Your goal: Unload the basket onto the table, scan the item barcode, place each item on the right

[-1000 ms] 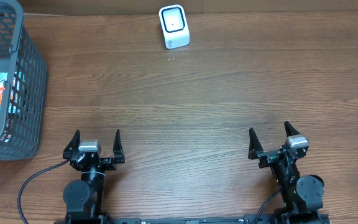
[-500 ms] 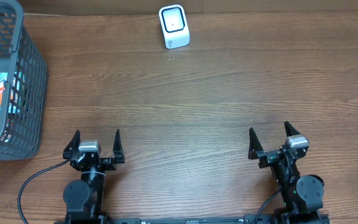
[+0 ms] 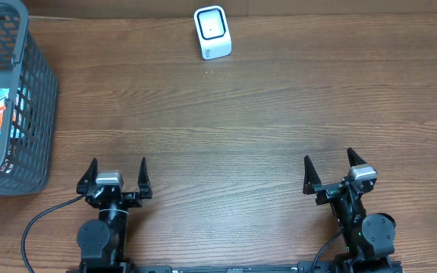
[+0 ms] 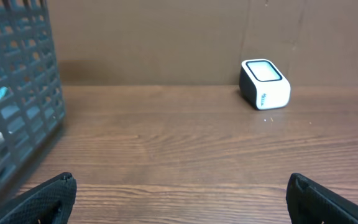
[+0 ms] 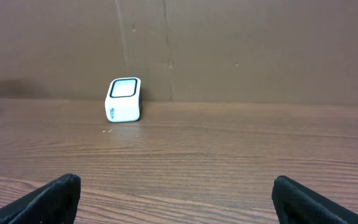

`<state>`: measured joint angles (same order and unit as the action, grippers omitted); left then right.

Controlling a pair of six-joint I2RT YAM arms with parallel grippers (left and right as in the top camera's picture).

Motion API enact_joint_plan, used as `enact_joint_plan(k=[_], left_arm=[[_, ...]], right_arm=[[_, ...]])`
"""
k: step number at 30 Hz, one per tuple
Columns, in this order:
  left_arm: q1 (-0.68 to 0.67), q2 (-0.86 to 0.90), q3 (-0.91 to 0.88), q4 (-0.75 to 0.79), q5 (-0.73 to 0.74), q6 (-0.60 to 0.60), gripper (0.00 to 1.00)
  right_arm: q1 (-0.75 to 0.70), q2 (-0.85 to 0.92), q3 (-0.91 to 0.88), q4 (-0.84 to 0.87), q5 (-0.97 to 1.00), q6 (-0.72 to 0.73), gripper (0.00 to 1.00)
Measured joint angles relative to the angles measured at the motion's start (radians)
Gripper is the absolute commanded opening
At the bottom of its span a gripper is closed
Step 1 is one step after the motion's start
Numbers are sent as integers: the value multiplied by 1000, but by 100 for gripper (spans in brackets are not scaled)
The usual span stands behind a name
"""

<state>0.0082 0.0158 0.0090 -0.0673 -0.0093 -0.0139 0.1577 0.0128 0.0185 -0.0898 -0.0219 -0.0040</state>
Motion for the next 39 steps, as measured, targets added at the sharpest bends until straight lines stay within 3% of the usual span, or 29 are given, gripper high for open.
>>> enact_joint_plan(k=[10,21,25,33,36,39], left_arm=[[0,0,67,55,72,29,100],[0,38,589,114,41,171,100],[0,123,727,196,13,231,100],[0,384,1023,219,-94,285,100],[0,496,1141,162,-156,308,100],[0,615,1266,10,-210,329,100]], right_arm=[[0,0,0,0,0,0,100],[0,0,0,0,0,0,100],[0,0,0,0,0,-1,100],[0,0,0,0,0,0,100],[0,0,0,0,0,0,100],[0,0,0,0,0,0,100]])
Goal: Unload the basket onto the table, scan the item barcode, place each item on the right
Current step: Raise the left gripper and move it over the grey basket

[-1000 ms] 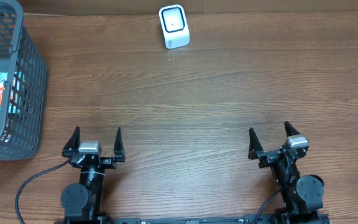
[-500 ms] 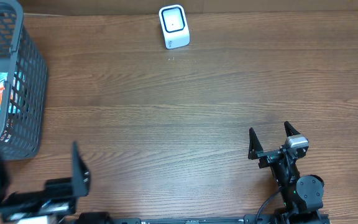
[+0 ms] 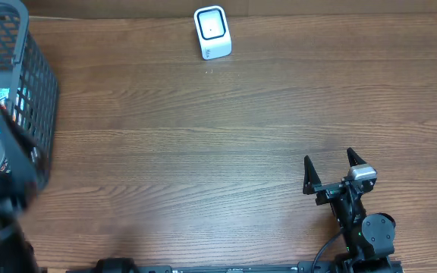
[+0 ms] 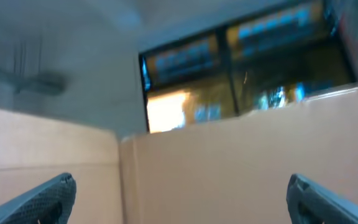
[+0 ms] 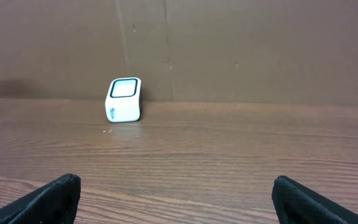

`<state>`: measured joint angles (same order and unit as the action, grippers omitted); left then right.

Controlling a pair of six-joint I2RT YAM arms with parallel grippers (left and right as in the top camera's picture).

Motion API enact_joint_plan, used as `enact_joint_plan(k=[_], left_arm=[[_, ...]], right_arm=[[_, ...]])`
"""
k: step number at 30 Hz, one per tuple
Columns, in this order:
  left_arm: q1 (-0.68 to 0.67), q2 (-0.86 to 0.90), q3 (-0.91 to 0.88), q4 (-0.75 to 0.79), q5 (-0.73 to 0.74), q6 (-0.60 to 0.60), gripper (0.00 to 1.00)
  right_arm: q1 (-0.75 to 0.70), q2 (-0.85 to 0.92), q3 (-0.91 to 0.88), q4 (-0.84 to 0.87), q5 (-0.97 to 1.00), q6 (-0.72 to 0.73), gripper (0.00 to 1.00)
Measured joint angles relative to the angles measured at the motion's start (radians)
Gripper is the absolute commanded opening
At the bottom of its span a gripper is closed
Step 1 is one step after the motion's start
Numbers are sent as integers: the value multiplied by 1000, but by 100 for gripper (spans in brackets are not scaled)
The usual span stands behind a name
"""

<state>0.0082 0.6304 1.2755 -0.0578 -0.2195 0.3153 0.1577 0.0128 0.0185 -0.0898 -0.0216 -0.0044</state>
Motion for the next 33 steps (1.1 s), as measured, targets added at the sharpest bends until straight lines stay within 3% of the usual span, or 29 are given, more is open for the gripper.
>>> enact_joint_plan(k=[10,13,17,28,33], left_arm=[[0,502,570,-638,-43,-2,100],[2,663,804,-874,-20,-3,100],[42,808,1005,-1077,52,-5,100],[476,1067,1083,-1316,435,-64,100],[623,1131,1083,-1382,468,-80,100]], right_arm=[[0,0,0,0,0,0,100],[0,0,0,0,0,0,100],[0,0,0,0,-1,0,100],[0,0,0,0,0,0,100],[0,0,0,0,0,0,100]])
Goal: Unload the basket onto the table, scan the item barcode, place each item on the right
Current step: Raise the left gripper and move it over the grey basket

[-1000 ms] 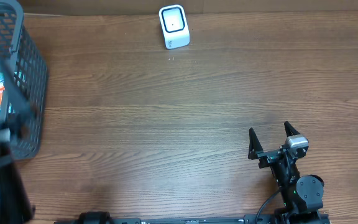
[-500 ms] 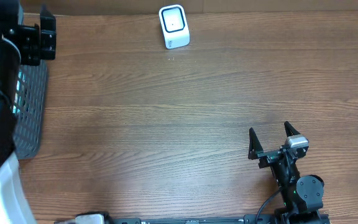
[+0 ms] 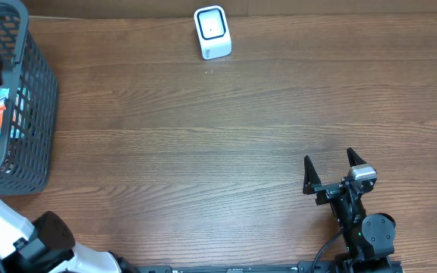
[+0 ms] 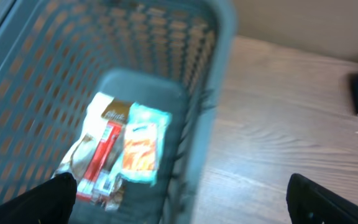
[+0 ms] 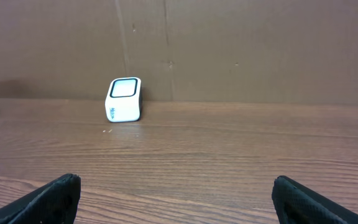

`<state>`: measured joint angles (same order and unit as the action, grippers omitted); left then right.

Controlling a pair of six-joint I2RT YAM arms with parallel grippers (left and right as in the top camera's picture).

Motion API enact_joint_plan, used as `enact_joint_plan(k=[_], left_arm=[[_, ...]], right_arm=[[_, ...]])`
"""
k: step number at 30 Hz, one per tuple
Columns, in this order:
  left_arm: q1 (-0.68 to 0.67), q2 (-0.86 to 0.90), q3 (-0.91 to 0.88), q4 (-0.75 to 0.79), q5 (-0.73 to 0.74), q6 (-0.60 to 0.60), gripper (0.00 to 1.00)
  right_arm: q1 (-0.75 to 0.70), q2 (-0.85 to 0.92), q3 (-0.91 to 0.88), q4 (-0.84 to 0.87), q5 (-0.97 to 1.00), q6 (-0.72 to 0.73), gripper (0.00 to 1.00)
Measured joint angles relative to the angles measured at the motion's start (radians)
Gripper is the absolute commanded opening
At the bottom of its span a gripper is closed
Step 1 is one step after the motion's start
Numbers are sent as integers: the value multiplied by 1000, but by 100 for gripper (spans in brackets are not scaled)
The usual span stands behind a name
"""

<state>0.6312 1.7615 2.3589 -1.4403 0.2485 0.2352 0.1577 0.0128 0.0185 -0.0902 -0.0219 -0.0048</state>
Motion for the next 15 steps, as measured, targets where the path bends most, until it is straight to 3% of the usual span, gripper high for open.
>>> enact_joint_plan(k=[15], left_arm=[[72,212,2,-59,-39,-1,99]], right_arm=[[0,0,0,0,0,0,100]])
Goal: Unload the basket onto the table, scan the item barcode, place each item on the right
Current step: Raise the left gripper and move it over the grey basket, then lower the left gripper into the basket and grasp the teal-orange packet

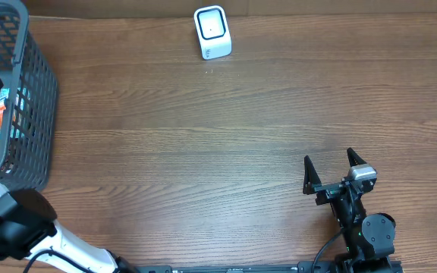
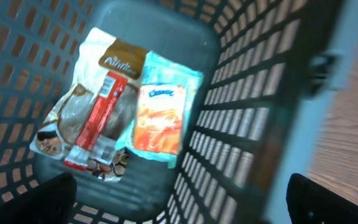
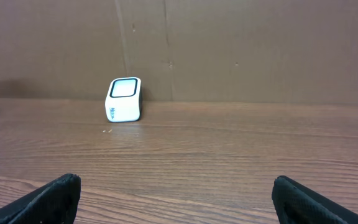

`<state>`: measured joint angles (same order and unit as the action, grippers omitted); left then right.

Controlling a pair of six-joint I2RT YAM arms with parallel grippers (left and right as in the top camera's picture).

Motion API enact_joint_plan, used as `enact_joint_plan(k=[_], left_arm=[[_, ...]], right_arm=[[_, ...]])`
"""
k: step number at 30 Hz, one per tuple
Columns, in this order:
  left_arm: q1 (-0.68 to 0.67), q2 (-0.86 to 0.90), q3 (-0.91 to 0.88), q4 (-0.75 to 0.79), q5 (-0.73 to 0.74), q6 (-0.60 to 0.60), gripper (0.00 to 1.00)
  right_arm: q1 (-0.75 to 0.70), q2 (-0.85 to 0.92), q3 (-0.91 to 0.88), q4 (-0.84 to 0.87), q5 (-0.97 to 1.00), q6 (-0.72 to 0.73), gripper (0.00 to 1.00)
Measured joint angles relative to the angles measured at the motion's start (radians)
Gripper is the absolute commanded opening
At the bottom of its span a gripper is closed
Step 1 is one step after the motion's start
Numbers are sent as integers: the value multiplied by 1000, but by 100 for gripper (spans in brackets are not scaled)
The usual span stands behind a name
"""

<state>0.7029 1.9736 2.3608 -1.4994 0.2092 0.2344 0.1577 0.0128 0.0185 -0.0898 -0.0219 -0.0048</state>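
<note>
My left gripper (image 2: 182, 205) hangs open above the grey mesh basket (image 2: 253, 93), looking down into it. On the basket floor lie a teal and orange tissue pack (image 2: 160, 115) and a brown-and-white snack packet (image 2: 82, 127) with a red strip across it. The white barcode scanner (image 1: 212, 32) stands at the table's far edge, also seen ahead of the right wrist as the scanner (image 3: 124, 99). My right gripper (image 1: 330, 173) rests open near the front right with nothing between its fingers.
The basket (image 1: 36, 98) stands at the table's left edge, its tall mesh walls around the items. A brown cardboard wall (image 3: 229, 43) runs behind the scanner. The wooden table (image 1: 226, 136) stretches between the basket and the right arm.
The left gripper has dropped closer over the basket's inside, so the packets now fill more of its view. The right arm and scanner are unchanged.
Both grippers first rested open at the front of the table. The left arm then left its rest spot, its camera pointing up at the ceiling. Later it looked down at the basket from above, and now it hangs nearer the packets.
</note>
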Motion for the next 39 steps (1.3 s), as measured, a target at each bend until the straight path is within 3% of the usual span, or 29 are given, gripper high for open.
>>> enact_joint_plan(k=[22,39], left_arm=[[52,98,0,-3,-5,0,100],[51,106,-100,70,-3,0,99]], right_arm=[[0,0,0,0,0,0,100],[0,0,0,0,0,0,100]])
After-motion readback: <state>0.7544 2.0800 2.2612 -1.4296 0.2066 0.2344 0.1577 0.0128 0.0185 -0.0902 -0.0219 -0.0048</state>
